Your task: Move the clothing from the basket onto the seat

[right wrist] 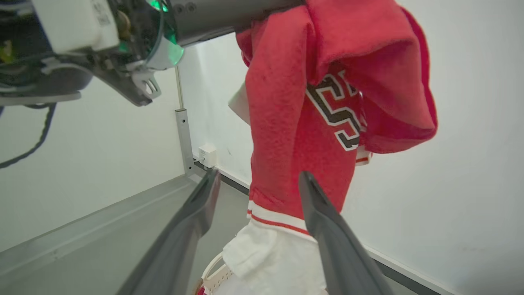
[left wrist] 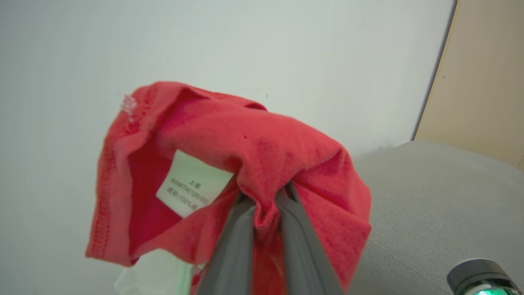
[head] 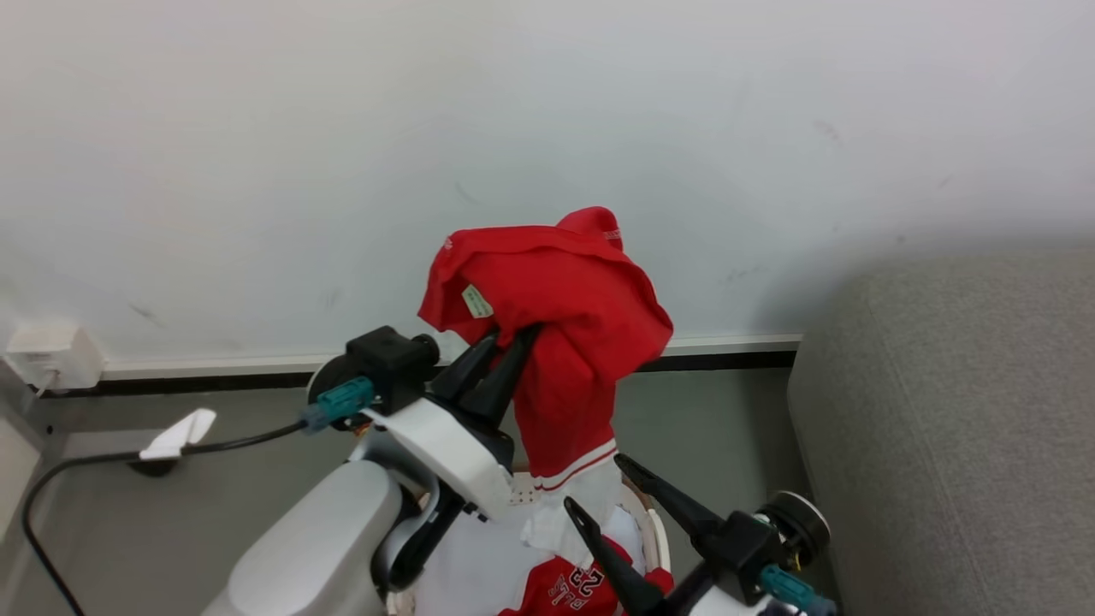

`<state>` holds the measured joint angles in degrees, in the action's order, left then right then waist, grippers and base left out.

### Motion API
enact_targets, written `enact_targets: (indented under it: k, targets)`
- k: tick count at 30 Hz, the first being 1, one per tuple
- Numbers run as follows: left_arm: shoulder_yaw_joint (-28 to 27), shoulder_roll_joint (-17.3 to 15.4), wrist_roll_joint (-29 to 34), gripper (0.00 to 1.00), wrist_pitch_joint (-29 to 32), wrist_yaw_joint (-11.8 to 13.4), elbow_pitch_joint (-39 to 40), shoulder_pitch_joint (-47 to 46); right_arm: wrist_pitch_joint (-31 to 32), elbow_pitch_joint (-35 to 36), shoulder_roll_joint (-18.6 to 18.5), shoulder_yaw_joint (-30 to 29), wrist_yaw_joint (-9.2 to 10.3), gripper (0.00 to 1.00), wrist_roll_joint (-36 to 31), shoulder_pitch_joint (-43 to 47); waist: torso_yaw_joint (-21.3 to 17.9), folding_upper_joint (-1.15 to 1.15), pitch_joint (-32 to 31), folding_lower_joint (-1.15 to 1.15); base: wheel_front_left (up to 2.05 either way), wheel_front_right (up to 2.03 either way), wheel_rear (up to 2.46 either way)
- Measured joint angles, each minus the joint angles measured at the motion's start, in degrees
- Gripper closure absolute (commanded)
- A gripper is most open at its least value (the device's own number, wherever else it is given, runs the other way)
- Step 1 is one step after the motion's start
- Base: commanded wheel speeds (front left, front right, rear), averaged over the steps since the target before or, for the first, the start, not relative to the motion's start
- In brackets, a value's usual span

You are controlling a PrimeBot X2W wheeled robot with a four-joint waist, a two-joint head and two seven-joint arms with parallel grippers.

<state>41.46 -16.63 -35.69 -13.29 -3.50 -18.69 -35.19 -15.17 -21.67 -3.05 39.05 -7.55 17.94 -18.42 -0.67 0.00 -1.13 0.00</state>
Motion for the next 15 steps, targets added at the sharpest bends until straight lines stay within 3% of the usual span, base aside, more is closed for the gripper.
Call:
enact_targets:
  k: [4,15]
  targets:
    - [1.3,1.4,0.2,1.00,0.6,-0.1,0.7,-0.8,0.0,-4.9,0.2,2.5,0.00,0.00,1.4,-4.2,1.5,0.00,0.0,0.00,0.00,0.00,0.00]
    - [6.2,4.4,0.9,1.00,1.7,-1.3,3.0,-0.2,0.0,-10.8,0.2,1.6,0.00,0.00,3.6,-8.1,6.9,0.00,-0.1,0.00,0.00,0.00,0.00]
